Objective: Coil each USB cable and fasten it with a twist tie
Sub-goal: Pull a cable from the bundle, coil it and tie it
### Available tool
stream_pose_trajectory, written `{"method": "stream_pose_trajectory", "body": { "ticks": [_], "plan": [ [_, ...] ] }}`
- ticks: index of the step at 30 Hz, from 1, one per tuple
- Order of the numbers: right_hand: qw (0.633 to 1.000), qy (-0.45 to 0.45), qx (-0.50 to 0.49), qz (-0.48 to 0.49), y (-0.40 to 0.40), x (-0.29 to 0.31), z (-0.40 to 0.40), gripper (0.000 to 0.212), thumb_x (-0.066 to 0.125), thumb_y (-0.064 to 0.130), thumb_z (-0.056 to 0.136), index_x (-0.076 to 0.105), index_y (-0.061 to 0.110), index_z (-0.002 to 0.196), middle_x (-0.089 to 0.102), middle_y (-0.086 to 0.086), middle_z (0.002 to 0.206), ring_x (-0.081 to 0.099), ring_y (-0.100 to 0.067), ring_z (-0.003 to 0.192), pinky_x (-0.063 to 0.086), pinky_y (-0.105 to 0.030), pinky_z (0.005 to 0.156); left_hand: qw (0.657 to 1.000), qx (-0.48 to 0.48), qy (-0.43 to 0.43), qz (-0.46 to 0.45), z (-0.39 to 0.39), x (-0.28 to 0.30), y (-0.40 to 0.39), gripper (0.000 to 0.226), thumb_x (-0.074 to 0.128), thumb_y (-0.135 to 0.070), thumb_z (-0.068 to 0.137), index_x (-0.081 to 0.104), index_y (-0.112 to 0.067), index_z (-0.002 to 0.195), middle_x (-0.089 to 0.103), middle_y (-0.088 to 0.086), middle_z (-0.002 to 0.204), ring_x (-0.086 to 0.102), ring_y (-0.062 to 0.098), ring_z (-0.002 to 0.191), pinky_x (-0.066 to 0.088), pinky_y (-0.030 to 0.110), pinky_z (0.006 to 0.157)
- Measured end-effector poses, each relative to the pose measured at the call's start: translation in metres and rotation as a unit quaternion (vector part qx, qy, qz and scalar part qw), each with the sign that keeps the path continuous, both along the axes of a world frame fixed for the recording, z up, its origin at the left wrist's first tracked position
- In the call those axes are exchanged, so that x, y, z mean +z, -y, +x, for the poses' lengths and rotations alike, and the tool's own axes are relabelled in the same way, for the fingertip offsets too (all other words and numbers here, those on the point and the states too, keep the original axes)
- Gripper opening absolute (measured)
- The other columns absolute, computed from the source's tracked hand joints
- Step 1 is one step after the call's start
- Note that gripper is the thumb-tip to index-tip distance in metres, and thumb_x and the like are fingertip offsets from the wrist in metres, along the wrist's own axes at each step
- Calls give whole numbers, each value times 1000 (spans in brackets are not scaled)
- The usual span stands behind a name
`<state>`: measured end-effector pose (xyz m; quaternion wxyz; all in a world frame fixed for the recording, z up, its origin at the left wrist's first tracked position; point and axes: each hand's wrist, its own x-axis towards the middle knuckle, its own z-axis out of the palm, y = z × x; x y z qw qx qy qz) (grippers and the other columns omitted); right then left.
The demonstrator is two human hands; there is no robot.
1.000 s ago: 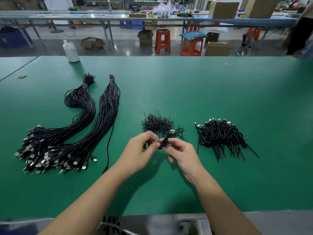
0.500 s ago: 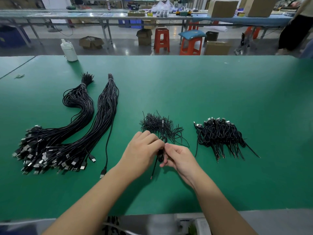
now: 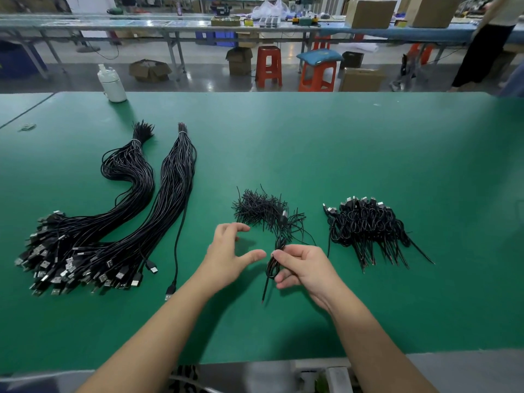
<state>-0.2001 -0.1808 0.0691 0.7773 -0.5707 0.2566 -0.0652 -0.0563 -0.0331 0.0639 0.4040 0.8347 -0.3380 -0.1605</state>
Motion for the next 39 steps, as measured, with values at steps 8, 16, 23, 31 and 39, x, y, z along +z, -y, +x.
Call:
{"method": "stream_pose_trajectory", "body": {
  "ticks": [8,16,23,31,39],
  "plan": [
    [767,-317,26,-558,63,15,12,44,58,51,95,67,13,76,62,2,61,58,-15,54,48,-27,55,924,58,256,276,57,-55,-29,52,38,-53,99,43,-21,140,31,13,151,25,29,141,23,48,112],
    [702,-417,0,-578,117,3,40,53,60,45,96,43,10,61,51,-4,58,46,-19,49,34,-26,45,912,64,301,272,55,-63,-35,58,22,-52,93,49,-22,135,46,10,142,35,28,136,27,47,108],
    [679,-420,44,-600,125,-9,46,48,64,40,95,44,9,64,51,-4,61,48,-19,52,32,-29,47,912,62,295,280,56,-67,-34,57,19,-52,95,43,-23,138,40,10,146,29,27,139,22,46,111],
    [612,-417,54,-669,122,7,42,49,60,46,96,43,11,65,50,-1,63,44,-16,50,30,-28,46,912,56,290,286,56,-67,-34,50,26,-50,99,37,-26,141,35,8,150,23,25,142,19,46,113],
    [767,-220,62,-600,49,6,58,24,49,32,103,67,15,102,67,1,94,60,-18,82,49,-31,74,912,63,296,278,56,-66,-34,50,27,-48,99,41,-24,140,38,9,148,28,26,140,21,46,112]
  ]
}}
